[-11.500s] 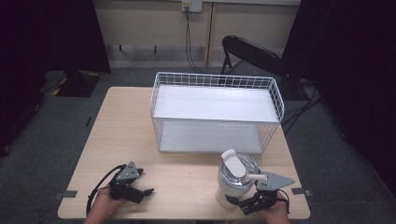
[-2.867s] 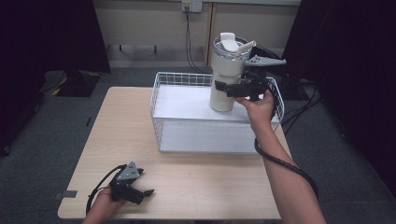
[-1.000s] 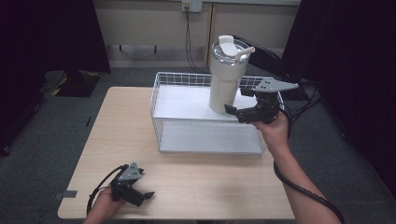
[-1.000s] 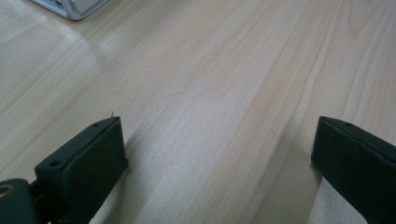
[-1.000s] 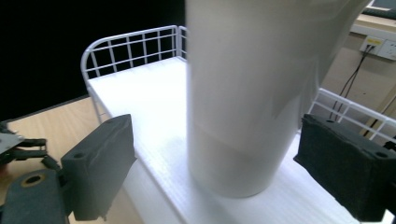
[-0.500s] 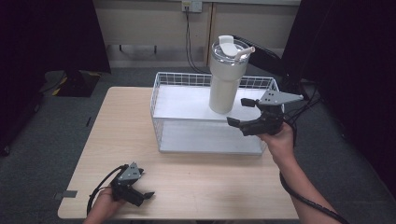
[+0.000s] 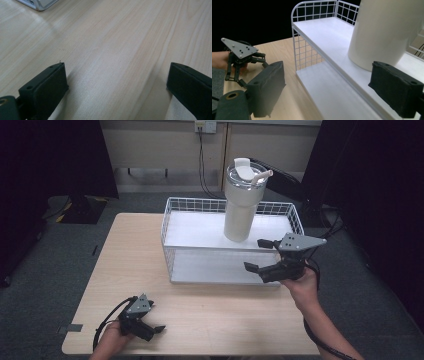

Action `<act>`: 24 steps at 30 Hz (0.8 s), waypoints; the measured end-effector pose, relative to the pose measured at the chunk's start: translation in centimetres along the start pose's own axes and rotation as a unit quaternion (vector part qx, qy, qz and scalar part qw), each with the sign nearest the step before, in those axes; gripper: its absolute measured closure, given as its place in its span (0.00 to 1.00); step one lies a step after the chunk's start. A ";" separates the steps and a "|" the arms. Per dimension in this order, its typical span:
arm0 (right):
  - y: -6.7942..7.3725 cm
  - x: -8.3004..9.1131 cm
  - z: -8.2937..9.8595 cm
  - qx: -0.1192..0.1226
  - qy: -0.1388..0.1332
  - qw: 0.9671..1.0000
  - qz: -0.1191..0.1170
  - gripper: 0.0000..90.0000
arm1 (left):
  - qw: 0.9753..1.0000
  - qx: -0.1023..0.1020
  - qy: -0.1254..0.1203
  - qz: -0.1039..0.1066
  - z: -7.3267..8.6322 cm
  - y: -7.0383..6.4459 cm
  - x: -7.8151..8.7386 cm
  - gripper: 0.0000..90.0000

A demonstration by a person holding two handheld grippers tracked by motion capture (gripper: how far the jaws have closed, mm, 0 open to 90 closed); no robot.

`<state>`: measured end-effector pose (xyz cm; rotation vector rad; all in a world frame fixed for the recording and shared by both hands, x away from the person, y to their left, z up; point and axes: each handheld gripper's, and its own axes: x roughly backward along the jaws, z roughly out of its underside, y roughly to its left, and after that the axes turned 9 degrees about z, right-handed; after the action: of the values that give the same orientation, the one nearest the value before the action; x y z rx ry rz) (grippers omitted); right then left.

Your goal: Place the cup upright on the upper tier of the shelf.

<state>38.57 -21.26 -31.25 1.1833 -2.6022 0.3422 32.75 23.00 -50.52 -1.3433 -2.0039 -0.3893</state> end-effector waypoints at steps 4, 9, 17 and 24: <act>0.4 0.0 1.0 -0.003 0.002 1.000 -0.008 0.13 | 1.000 0.000 0.000 0.000 0.0 0.0 0.0 0.03; 1.0 -0.2 2.6 -0.004 0.005 1.000 -0.016 0.13 | 1.000 0.000 0.000 0.000 0.0 0.0 0.0 0.03; 1.8 -1.0 5.0 -0.007 0.023 0.999 -0.029 0.13 | 1.000 0.001 0.000 0.001 0.0 0.0 0.0 0.03; 2.4 -1.6 6.9 -0.007 0.031 0.999 -0.034 0.13 | 1.000 0.000 0.000 0.000 0.0 0.0 0.0 0.03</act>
<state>36.77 -20.79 -38.50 1.2337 -2.4997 0.3410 32.74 22.99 -50.52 -1.3437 -2.0042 -0.3884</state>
